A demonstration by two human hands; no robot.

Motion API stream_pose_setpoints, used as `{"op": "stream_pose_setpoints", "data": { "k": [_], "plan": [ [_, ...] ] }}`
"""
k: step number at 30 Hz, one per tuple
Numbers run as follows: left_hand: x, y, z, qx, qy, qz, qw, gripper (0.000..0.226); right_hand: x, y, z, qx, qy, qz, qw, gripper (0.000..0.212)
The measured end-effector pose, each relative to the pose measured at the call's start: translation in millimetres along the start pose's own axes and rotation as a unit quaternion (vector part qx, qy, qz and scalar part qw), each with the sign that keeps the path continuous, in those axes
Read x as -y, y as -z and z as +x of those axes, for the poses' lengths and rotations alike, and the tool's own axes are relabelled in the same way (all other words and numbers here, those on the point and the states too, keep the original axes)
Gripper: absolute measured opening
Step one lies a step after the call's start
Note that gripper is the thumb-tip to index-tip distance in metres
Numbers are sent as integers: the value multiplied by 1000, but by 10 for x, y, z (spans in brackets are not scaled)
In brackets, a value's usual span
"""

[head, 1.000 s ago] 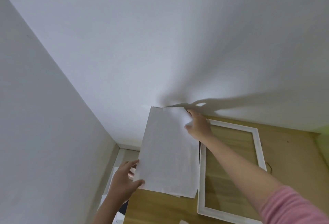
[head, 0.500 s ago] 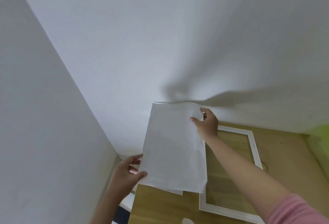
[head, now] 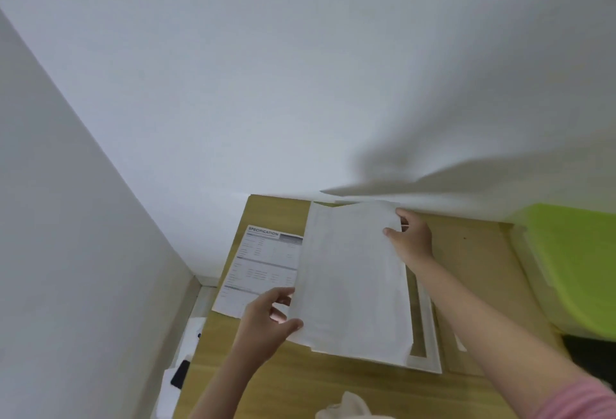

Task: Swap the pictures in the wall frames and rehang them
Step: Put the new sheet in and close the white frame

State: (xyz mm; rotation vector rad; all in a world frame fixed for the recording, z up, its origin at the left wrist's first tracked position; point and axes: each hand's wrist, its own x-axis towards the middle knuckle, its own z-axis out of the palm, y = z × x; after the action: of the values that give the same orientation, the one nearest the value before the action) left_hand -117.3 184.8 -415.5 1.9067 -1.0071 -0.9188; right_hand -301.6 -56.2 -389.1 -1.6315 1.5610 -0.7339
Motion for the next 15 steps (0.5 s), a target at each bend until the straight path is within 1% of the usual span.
{"op": "stream_pose_setpoints", "data": {
  "k": [3,6,11,15],
  "plan": [
    [-67,-359,-77,7,13,18,1000,52,-208,212,63,47,-25,-23,998,42],
    [-100,-587,-115,-9,27,36,999,53,-406,317,153,71,-19,-55,996,42],
    [-125,-790,-102,-40,42,70,996,53,-595,425,267,103,0,-88,991,41],
    [-146,-869,-38,-44,47,93,994,51,-726,450,403,134,6,-136,982,51]
  ]
}}
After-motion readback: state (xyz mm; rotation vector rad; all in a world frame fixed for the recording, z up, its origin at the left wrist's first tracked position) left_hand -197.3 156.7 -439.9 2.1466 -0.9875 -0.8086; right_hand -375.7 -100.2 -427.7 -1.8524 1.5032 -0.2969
